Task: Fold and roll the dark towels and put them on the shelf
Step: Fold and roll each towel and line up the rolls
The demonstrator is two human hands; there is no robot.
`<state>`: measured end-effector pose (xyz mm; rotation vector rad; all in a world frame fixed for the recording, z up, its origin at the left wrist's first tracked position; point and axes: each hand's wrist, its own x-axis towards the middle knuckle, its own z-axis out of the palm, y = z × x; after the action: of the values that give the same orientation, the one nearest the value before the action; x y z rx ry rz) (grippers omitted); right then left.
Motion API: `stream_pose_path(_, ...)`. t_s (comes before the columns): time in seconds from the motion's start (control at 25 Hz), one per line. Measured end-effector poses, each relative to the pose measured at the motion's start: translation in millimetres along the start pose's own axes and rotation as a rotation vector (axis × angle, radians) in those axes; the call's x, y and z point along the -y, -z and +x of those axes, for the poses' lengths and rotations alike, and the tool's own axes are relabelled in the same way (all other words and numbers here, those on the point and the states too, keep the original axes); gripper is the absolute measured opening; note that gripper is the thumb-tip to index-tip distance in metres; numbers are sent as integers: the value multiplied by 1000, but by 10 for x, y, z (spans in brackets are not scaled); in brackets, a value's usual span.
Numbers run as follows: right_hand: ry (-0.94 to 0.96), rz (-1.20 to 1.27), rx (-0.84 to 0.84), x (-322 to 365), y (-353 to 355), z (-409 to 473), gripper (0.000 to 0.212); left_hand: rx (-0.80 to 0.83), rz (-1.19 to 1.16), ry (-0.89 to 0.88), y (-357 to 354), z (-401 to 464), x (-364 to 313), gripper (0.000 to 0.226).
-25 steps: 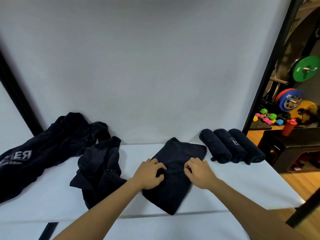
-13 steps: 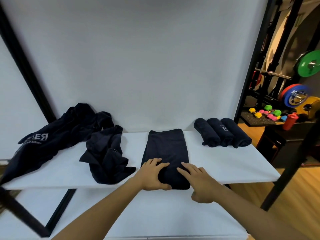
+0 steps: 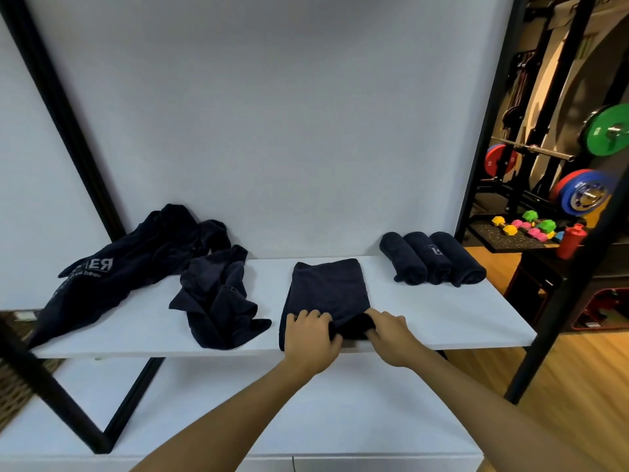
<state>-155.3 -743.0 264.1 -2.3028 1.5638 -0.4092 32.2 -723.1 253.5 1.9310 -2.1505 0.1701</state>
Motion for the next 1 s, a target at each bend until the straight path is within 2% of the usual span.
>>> stream_pose_path(0.12,-134,139,12,-33,56,148,6,47,-174,0,174,227,181,26)
stream_pose_path(0.24,-239,248,-76,-37,43,329,20,179,-429,111,188,540,441,20)
stream_pose_path(0.32,-291,209,-93,-34,12,410,29,216,-412,129,65,704,605,21)
stream_pose_path(0.4,-299,67,-84,-26,-18,434,32,226,-391,130,-85,780,694,25)
stream_pose_path(0.48,-204,-114,-178,-35,-34,445,29,211,-380,125,-201,813,716,29)
stream_pose_path(0.56,5,-251,-260,-44,-19,470,24,135,-322,71,-236,829,697,32)
stream_pose_path(0.64,190,-333,-158,-45,-13,481,30,18,-216,-54,-210,845,666,32)
stream_pose_path(0.72,248,-425,-41,-27,-54,487,40,-70,-205,-199,-151,853,643,22)
stream_pose_path(0.76,244,-451,-30,-10,-83,499,41,-59,-267,-247,-112,845,628,18)
stream_pose_path(0.84,198,-407,-66,20,-90,523,35,103,-411,-279,-45,803,589,17)
stream_pose_path(0.92,92,-259,-65,28,-33,553,27,276,-388,-294,-23,763,559,37)
stream_pose_path(1.0,-34,-58,-7,1,35,572,23,343,-360,-277,-32,771,581,32)
